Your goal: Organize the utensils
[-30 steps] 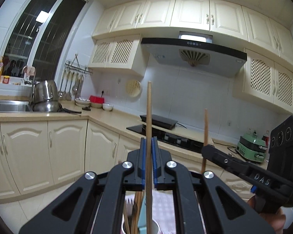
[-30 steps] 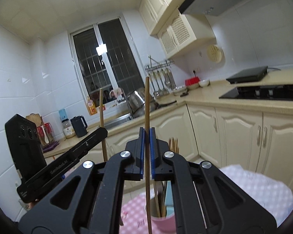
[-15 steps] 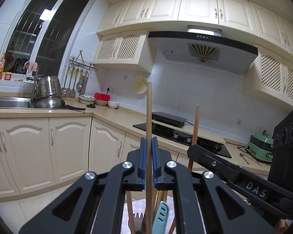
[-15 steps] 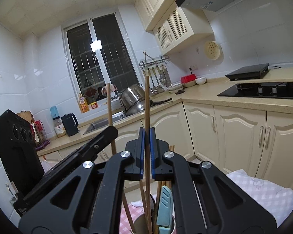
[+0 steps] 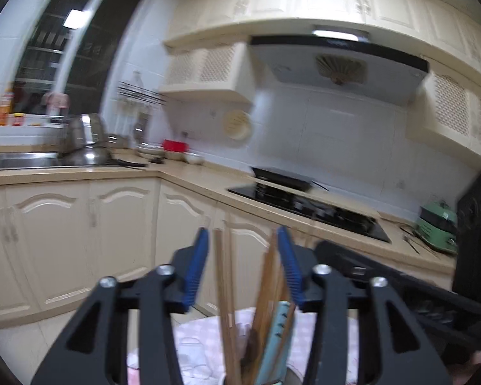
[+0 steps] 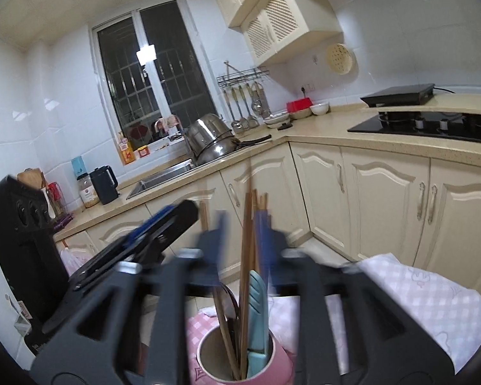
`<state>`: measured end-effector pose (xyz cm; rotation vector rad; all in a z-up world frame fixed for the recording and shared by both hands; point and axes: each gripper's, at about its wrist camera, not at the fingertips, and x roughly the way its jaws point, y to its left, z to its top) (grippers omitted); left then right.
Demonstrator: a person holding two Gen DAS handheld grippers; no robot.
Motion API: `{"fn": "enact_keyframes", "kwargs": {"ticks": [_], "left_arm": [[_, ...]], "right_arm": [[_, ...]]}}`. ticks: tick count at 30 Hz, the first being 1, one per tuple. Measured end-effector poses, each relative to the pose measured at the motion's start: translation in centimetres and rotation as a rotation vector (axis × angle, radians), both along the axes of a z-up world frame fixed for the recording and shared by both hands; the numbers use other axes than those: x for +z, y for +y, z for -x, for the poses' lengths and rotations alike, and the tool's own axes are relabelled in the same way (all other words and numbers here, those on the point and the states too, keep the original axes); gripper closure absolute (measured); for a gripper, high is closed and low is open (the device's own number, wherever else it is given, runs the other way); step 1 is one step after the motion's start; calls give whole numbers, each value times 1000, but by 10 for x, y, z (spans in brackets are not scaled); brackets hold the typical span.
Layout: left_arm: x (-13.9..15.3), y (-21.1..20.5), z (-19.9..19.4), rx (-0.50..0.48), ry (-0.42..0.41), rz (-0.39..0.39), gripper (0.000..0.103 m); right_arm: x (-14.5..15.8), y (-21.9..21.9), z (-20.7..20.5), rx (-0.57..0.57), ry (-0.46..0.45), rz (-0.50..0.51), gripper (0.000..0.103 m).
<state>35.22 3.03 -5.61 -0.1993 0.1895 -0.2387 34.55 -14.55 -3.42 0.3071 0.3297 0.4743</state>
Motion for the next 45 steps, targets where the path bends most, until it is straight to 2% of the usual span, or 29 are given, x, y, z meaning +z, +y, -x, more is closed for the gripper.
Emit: {"fn": "enact_keyframes", "kwargs": {"ticks": [1,3,6,9,18,26,35,45], "left_arm": [[0,5,4,-1,4,17,32],[3,15,12,22,4,34,20],[8,19,24,41,5,12,12],[13,20,37,56,13,-20,6],[27,12,80,107,45,-132,4],[37,6,138,159,79,-227,4],[39,10,211,199,115,-242,4],[45,16,292,236,124,-238,4]], "right_arm": [[0,-6,3,-15,-3,-17,29],[1,-15,8,-38,4,-32,24],[2,-24,16,-68,10,-48,9],[4,-30,23,-88,25,-52,6],[9,-42,55,-139,68,-26,6],[19,-54,106,-192,89,11,6],[27,-45,179,-227,94,102,6],[44,-14,261,-271,6,219,6]]}}
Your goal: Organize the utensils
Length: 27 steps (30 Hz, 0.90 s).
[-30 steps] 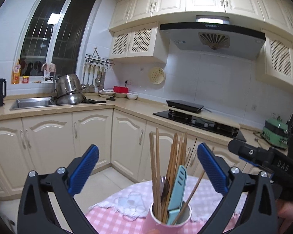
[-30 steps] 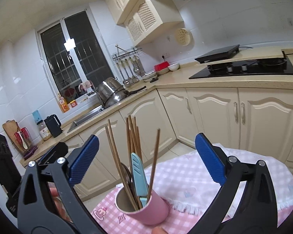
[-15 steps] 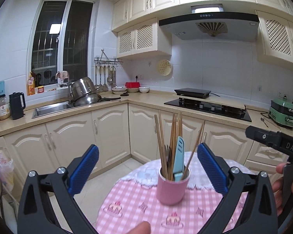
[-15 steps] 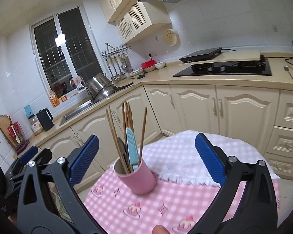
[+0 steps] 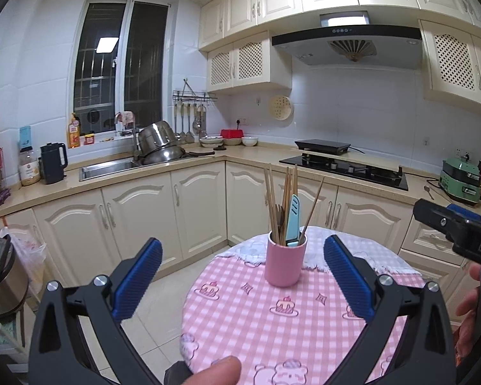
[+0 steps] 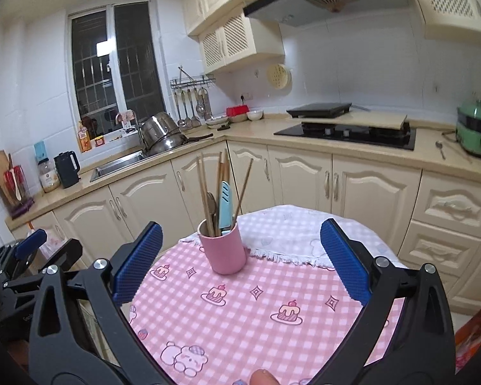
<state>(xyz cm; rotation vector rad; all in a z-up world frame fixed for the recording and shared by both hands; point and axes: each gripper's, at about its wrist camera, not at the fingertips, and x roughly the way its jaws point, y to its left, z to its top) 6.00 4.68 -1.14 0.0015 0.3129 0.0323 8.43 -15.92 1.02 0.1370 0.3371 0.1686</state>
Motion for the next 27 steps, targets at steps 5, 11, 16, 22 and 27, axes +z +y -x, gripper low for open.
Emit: {"fn": "enact_keyframes", "kwargs": {"ticks": [5,11,16,22,27], "left_arm": [[9,7,23,29,-19,4,4],[21,7,42,30,-59,4,4],[23,2,48,14,-61,6,4],[23,-6,53,18,-70,-14,4],[22,-5,53,5,-64,9,4]], "right_arm": [[4,13,22,-4,-31,22,6],[7,19,40,-16,-53,44,6],[11,17,49,-33,-70,53,6],[11,16,51,-35,-71,55,6],[10,17,53,-29,-64,58,6]]}}
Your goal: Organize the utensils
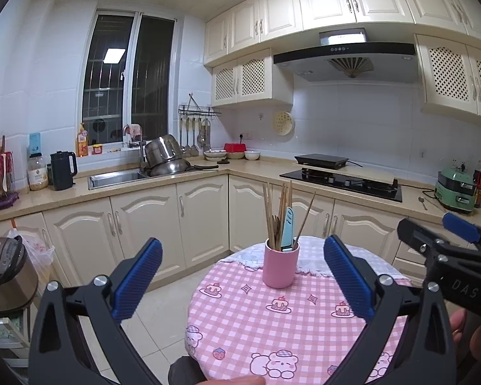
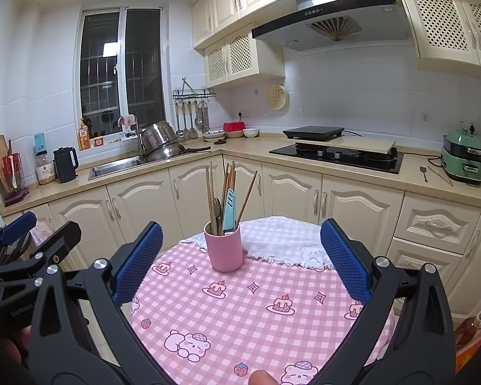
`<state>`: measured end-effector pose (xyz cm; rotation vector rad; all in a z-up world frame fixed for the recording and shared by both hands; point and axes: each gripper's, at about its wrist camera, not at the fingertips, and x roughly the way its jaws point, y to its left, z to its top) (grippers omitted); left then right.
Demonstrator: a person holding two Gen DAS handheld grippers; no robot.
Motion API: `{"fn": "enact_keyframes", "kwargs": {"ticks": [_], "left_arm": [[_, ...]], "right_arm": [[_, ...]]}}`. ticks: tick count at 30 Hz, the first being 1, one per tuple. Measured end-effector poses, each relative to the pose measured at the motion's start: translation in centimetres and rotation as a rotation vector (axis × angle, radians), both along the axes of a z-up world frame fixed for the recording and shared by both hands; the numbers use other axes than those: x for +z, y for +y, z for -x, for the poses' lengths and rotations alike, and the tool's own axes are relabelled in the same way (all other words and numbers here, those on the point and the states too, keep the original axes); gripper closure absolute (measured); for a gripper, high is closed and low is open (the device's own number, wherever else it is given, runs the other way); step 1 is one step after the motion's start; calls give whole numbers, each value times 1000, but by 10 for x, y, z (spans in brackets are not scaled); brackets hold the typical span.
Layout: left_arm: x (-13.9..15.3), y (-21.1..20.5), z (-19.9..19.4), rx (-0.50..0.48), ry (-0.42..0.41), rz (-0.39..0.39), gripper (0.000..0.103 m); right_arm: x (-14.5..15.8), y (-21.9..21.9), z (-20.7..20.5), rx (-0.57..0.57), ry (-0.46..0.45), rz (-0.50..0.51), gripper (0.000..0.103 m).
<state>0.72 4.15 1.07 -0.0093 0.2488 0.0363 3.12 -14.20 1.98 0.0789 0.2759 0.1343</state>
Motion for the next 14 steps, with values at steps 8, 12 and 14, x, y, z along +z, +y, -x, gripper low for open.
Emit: {"fn": "enact_keyframes", "kwargs": {"ticks": [8,12,14], "left_arm": [[-4,-5,-3,9,6,-23,4],[-4,-3,-4,22,17,-14,4],[-4,-1,-5,22,21,4,4]], "right_arm": [[-4,2,-5,17,23,8,6],[-3,1,-8,18,23,-14,6],[-4,1,-8,19,26,-22,6]]}}
